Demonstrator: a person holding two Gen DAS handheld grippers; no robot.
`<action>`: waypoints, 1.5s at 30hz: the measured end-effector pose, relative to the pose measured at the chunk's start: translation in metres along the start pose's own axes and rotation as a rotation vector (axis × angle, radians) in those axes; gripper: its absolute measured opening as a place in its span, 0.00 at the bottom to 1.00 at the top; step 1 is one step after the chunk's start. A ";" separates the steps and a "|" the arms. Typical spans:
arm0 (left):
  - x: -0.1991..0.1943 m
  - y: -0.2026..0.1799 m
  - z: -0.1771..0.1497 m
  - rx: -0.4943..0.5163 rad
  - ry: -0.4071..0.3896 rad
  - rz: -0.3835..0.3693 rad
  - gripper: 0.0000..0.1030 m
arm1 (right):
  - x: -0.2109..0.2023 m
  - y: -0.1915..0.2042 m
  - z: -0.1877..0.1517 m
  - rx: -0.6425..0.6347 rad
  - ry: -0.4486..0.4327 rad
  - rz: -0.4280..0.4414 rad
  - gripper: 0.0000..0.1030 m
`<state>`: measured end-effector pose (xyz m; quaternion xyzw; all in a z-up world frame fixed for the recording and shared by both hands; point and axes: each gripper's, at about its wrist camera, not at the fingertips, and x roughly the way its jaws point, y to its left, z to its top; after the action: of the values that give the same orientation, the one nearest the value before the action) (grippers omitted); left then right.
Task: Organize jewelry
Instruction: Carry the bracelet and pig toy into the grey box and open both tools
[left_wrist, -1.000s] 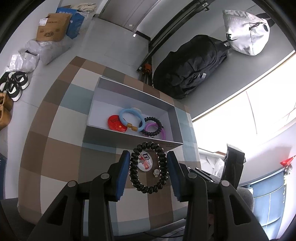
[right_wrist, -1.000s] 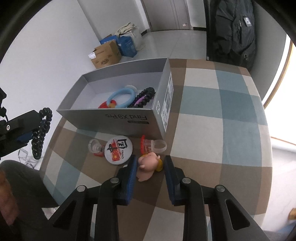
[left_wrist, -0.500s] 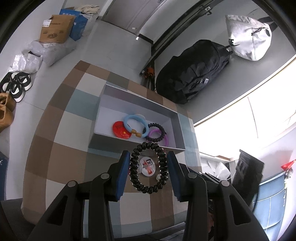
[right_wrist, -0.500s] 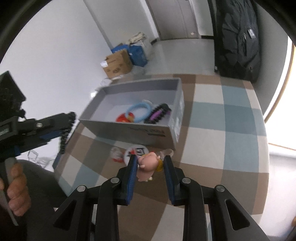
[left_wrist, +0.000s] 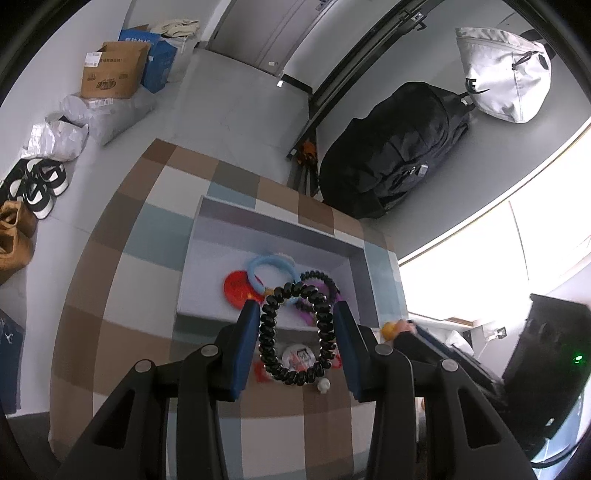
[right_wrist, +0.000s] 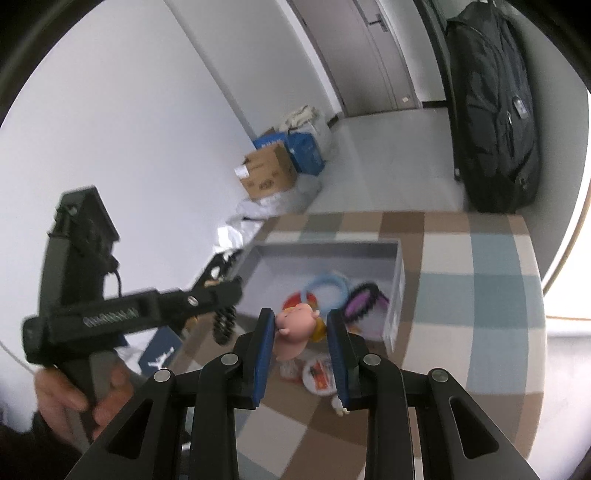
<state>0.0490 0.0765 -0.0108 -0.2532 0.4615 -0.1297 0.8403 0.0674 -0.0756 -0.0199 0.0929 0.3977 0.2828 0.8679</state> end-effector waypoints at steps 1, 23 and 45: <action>0.002 0.000 0.003 -0.001 0.000 0.003 0.34 | 0.000 -0.001 0.004 0.004 -0.007 0.002 0.27; 0.044 0.007 0.024 -0.046 0.072 -0.001 0.34 | 0.048 -0.036 0.033 0.138 0.050 -0.001 0.27; 0.031 0.007 0.029 -0.097 0.017 -0.070 0.72 | 0.028 -0.040 0.038 0.156 -0.042 0.017 0.72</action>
<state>0.0898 0.0770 -0.0241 -0.3086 0.4650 -0.1388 0.8181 0.1269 -0.0899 -0.0281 0.1694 0.3995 0.2562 0.8638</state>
